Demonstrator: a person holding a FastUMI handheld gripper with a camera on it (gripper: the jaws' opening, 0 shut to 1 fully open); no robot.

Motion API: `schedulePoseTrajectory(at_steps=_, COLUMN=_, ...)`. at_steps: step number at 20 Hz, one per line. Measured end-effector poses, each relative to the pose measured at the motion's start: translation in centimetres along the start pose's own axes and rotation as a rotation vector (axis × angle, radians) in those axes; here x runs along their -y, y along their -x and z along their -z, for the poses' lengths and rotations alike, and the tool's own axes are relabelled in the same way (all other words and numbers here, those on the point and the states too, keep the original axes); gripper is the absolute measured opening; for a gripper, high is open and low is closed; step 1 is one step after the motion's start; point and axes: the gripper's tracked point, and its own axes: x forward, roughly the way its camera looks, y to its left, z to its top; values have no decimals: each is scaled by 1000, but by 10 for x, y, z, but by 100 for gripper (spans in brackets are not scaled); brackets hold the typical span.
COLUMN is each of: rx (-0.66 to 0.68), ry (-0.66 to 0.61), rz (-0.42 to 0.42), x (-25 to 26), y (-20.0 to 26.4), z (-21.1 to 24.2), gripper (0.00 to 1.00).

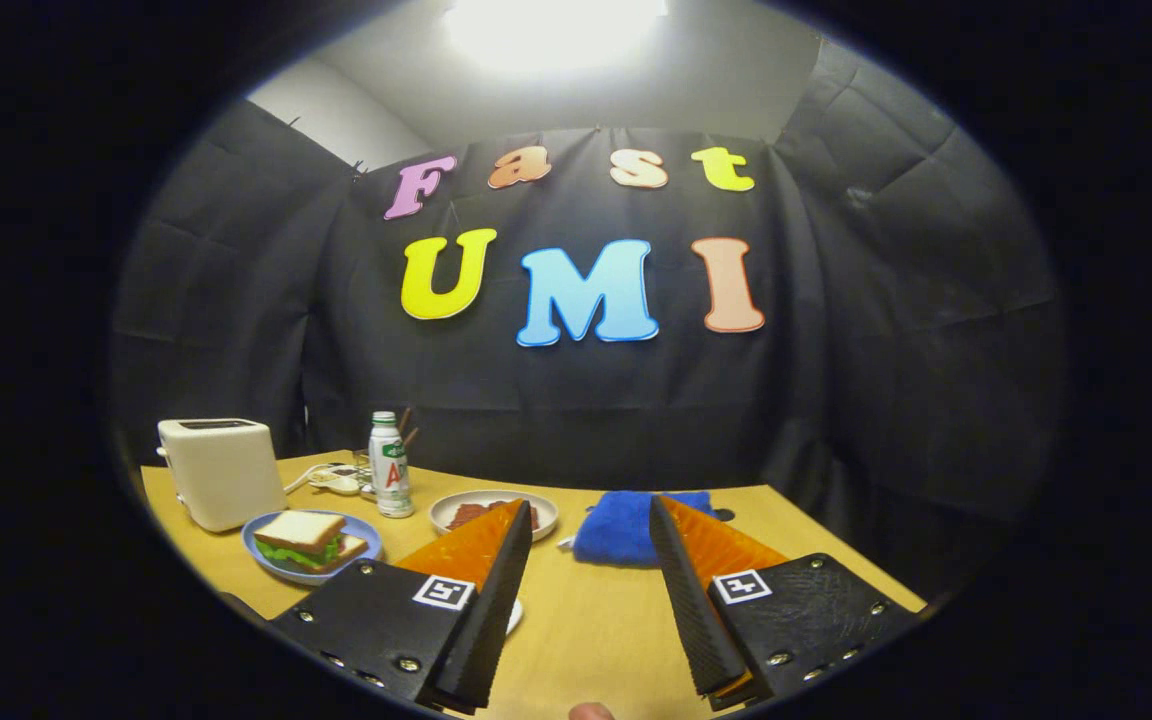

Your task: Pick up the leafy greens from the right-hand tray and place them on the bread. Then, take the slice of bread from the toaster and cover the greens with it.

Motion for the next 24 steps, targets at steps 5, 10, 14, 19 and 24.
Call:
schedulePoseTrajectory(at_steps=5, rx=21, ry=71, rz=39, x=67, y=11, z=-3, gripper=72)
schedulePoseTrajectory(at_steps=10, rx=-20, ry=44, rz=49, x=143, y=10, z=17, gripper=71)
schedulePoseTrajectory(at_steps=14, rx=-14, ry=-20, rz=81, x=207, y=12, z=30, gripper=71)
schedulePoseTrajectory(at_steps=19, rx=-34, ry=-55, rz=105, x=248, y=27, z=62, gripper=73)
schedulePoseTrajectory(at_steps=24, rx=-92, ry=-20, rz=77, x=247, y=32, z=83, gripper=73)
